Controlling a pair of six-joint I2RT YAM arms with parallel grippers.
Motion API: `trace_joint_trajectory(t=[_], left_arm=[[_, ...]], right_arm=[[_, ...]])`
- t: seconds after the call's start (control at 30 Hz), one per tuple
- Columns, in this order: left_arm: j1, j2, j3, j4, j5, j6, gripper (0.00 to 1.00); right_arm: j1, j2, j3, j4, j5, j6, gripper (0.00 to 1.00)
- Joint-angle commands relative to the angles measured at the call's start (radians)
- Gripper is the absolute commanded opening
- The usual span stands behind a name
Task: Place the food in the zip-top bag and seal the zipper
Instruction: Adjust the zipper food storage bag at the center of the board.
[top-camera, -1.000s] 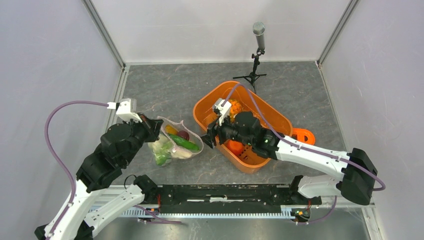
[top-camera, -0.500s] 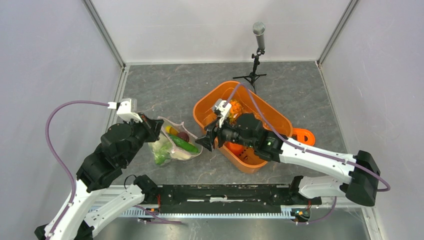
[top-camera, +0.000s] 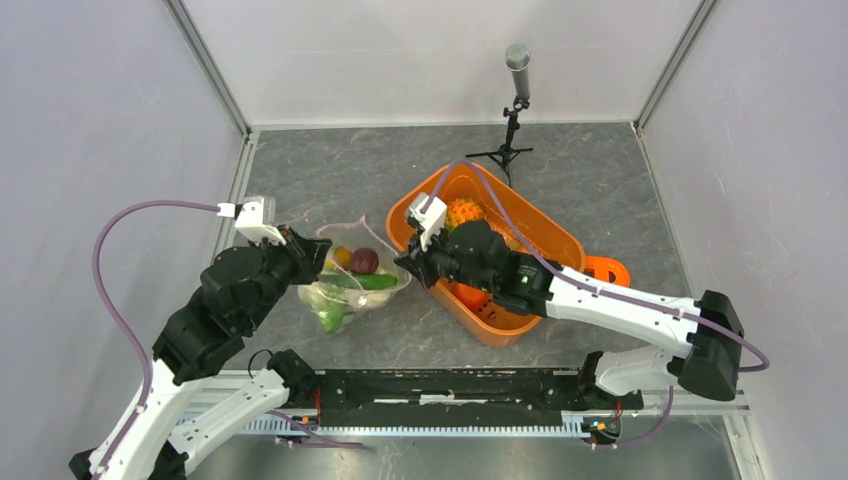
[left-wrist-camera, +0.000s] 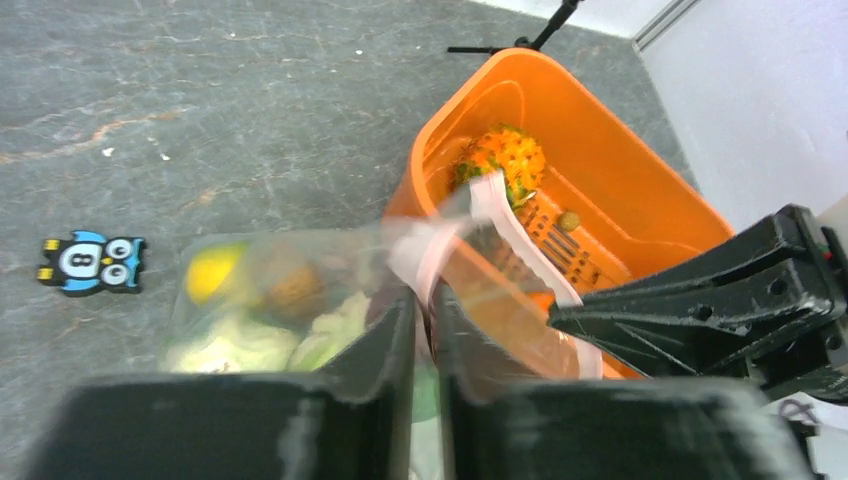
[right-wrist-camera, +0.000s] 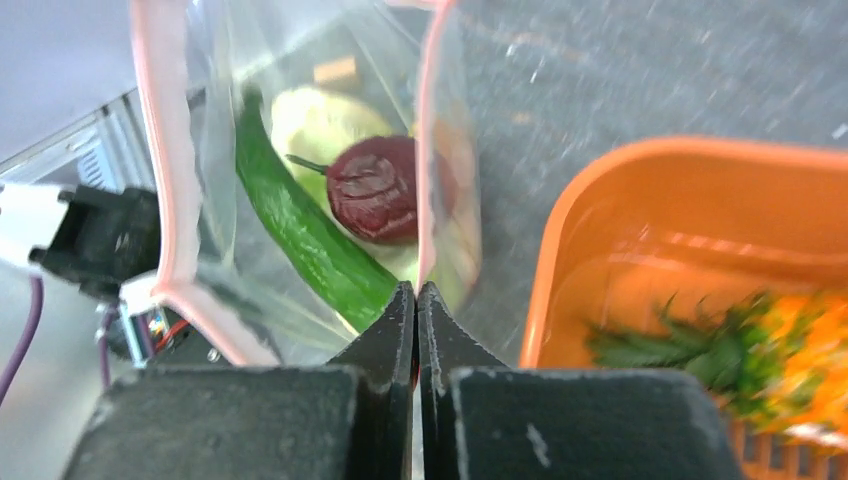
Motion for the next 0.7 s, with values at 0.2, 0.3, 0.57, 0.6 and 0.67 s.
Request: trace_joint_trajectory(t=[0.2,0.3,0.57,0.6,0.67], left_arm=[[0.002,-0.040,0.198,-0.018,0.057,0.143,0.76],[0.003,-0.039,0.275,-0.073,0.022,0.181,0.82],[0.002,0.028,0.385,-0.215,0.082,0.285,0.84],[0.002,0.046,0.389,-0.227,0.132,0.293,0.84],[0.003,0.070,0.385,-0.230,0.235,0.310,0.84]], right_arm=[[0.002,0.116,0.351,-0.047,-0.038,-0.294,0.00],[0.000,0.127,0.418,-0.083,-0.189,-0.379,0.00],[-0.033,0.108,0.498,-0.187,-0.408,-0.486,0.00],[-0.048,0.104,0.501,-0.192,-0.444,-0.486,0.00],[-0.079,0.100,0.499,-0.194,-0.535,-0.495,0.00]])
